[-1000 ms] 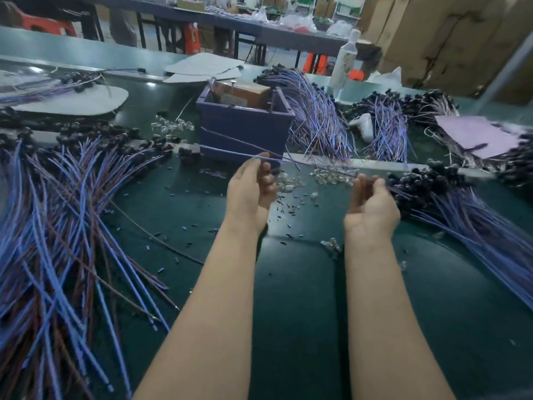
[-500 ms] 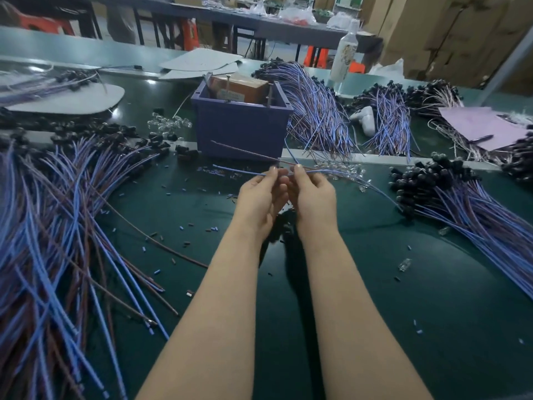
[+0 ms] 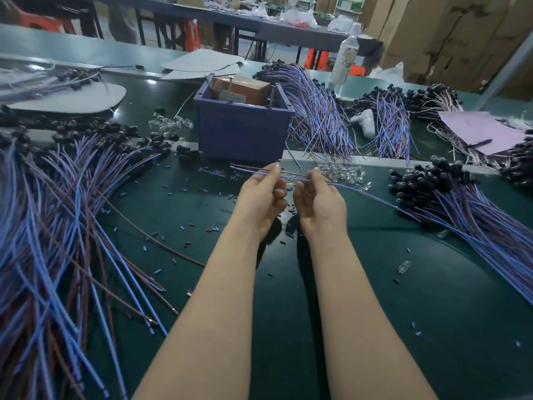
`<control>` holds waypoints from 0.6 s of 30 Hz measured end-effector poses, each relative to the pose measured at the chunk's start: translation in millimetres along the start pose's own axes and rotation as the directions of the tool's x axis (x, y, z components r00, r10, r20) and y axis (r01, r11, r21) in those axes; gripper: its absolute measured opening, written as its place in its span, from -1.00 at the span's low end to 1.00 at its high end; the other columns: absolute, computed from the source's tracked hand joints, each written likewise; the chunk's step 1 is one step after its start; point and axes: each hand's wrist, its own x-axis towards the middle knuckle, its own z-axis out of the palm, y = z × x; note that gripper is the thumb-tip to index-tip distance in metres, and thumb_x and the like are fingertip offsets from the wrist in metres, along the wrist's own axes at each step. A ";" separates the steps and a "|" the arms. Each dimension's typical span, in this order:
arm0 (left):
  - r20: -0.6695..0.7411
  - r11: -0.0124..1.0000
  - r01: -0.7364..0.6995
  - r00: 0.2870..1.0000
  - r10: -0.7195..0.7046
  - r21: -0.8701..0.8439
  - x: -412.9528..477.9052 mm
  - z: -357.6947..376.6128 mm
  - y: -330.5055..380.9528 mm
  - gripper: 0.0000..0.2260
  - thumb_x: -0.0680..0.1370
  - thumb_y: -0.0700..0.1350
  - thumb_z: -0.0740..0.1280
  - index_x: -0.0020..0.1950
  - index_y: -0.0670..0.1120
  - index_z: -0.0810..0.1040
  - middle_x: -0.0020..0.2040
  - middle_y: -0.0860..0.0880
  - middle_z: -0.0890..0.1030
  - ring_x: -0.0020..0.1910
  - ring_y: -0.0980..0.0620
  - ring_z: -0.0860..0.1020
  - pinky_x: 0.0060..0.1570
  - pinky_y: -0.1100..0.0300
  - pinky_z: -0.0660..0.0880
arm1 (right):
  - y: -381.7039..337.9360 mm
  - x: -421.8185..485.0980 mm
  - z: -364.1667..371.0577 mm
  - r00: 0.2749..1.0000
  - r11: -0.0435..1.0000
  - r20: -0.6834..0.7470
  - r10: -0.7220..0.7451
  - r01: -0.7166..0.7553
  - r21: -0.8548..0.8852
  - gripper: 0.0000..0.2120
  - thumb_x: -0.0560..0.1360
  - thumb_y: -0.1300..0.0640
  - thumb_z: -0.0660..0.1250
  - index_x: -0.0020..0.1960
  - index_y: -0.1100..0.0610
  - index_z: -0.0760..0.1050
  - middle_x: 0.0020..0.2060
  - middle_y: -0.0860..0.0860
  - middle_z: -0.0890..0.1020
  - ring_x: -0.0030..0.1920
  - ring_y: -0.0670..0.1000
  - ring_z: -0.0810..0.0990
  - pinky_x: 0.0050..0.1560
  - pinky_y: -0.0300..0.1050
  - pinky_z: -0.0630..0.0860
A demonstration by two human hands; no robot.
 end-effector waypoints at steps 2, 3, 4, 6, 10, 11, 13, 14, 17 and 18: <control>-0.013 0.998 -0.067 0.998 0.067 -0.001 0.6 0.1 0.5 -0.86 0.64 -0.16 0.18 -0.03 -0.10 0.52 -0.39 0.03 0.37 -0.55 0.20 0.29 -0.53 0.38 0.25 | 1.2 -0.2 -0.3 0.998 0.992 0.007 -0.061 0.061 -0.115 -0.78 0.59 0.14 0.24 -0.22 0.17 0.45 -0.36 0.01 0.53 -0.46 -0.14 0.52 -0.40 -0.34 0.53; -0.031 0.995 -0.104 0.994 0.104 0.005 0.8 -0.2 0.8 -0.82 0.65 -0.16 0.17 -0.06 -0.11 0.53 -0.39 0.02 0.35 -0.55 0.20 0.27 -0.53 0.38 0.22 | 0.7 -0.8 -0.6 0.996 0.987 0.011 -0.084 0.085 -0.136 -0.76 0.60 0.14 0.23 -0.23 0.18 0.45 -0.38 0.02 0.53 -0.48 -0.15 0.53 -0.39 -0.33 0.53; -0.056 0.990 -0.139 0.989 0.139 0.005 1.1 -0.8 1.5 -0.80 0.65 -0.16 0.17 -0.09 -0.13 0.54 -0.39 0.02 0.33 -0.56 0.20 0.26 -0.53 0.39 0.20 | -0.4 -1.4 -1.0 0.995 0.987 0.012 -0.096 0.097 -0.131 -0.76 0.60 0.14 0.22 -0.23 0.18 0.45 -0.38 0.02 0.54 -0.49 -0.15 0.54 -0.39 -0.33 0.54; -0.110 0.981 -0.193 0.976 0.190 -0.023 1.8 -2.9 3.1 -0.78 0.64 -0.15 0.18 -0.14 -0.16 0.54 -0.39 0.01 0.33 -0.55 0.20 0.27 -0.53 0.39 0.20 | -3.0 -1.8 -2.1 0.996 0.993 0.003 -0.093 0.093 -0.077 -0.76 0.60 0.16 0.22 -0.22 0.20 0.46 -0.39 0.04 0.55 -0.48 -0.14 0.56 -0.38 -0.31 0.56; -0.115 0.976 -0.214 0.971 0.208 -0.045 0.9 -2.3 3.8 -0.74 0.65 -0.13 0.17 -0.15 -0.19 0.55 -0.44 0.04 0.39 -0.54 0.20 0.31 -0.51 0.39 0.27 | -2.6 -4.1 -1.4 0.996 0.999 0.084 -0.031 0.033 -0.022 -0.81 0.59 0.21 0.24 -0.19 0.23 0.47 -0.45 0.01 0.61 -0.45 -0.11 0.59 -0.31 -0.30 0.59; -0.103 0.978 -0.205 0.975 0.199 -0.045 0.4 -1.3 3.9 -0.73 0.65 -0.13 0.16 -0.15 -0.20 0.55 -0.46 0.05 0.39 -0.55 0.20 0.30 -0.52 0.39 0.26 | -2.1 -4.8 -0.6 0.994 0.998 0.108 -0.032 0.037 -0.043 -0.82 0.58 0.22 0.24 -0.19 0.23 0.46 -0.46 0.00 0.61 -0.45 -0.11 0.59 -0.31 -0.31 0.59; -0.095 0.978 -0.203 0.976 0.197 -0.050 0.4 -1.8 4.1 -0.71 0.65 -0.11 0.15 -0.15 -0.20 0.55 -0.47 0.04 0.37 -0.57 0.20 0.26 -0.54 0.38 0.20 | -2.1 -4.6 0.0 0.991 0.995 0.118 -0.066 0.074 -0.068 -0.82 0.58 0.24 0.24 -0.20 0.23 0.46 -0.47 -0.01 0.61 -0.46 -0.13 0.58 -0.33 -0.32 0.58; -0.100 0.975 -0.215 0.973 0.209 -0.052 1.0 -2.9 4.6 -0.70 0.66 -0.11 0.14 -0.15 -0.20 0.55 -0.48 0.05 0.36 -0.57 0.19 0.23 -0.54 0.37 0.17 | -2.1 -4.3 0.1 0.990 0.993 0.112 -0.086 0.094 -0.068 -0.81 0.58 0.24 0.24 -0.21 0.23 0.45 -0.49 -0.02 0.61 -0.47 -0.14 0.58 -0.34 -0.33 0.57; -0.130 0.964 -0.264 0.957 0.258 -0.036 1.9 -3.7 4.3 -0.69 0.66 -0.09 0.12 -0.12 -0.19 0.56 -0.52 0.08 0.35 -0.57 0.18 0.19 -0.54 0.34 0.13 | -0.7 -3.8 1.6 0.987 0.989 0.101 -0.121 0.129 -0.068 -0.78 0.58 0.25 0.24 -0.24 0.22 0.45 -0.51 -0.04 0.60 -0.48 -0.15 0.57 -0.34 -0.33 0.57; -0.149 0.960 -0.277 0.952 0.268 -0.046 1.8 -4.2 4.2 -0.68 0.67 -0.07 0.11 -0.11 -0.18 0.56 -0.52 0.09 0.34 -0.57 0.18 0.18 -0.55 0.34 0.12 | -0.1 -3.8 2.1 0.988 0.990 0.091 -0.124 0.130 -0.061 -0.78 0.58 0.25 0.23 -0.25 0.22 0.45 -0.52 -0.05 0.59 -0.48 -0.15 0.57 -0.34 -0.34 0.57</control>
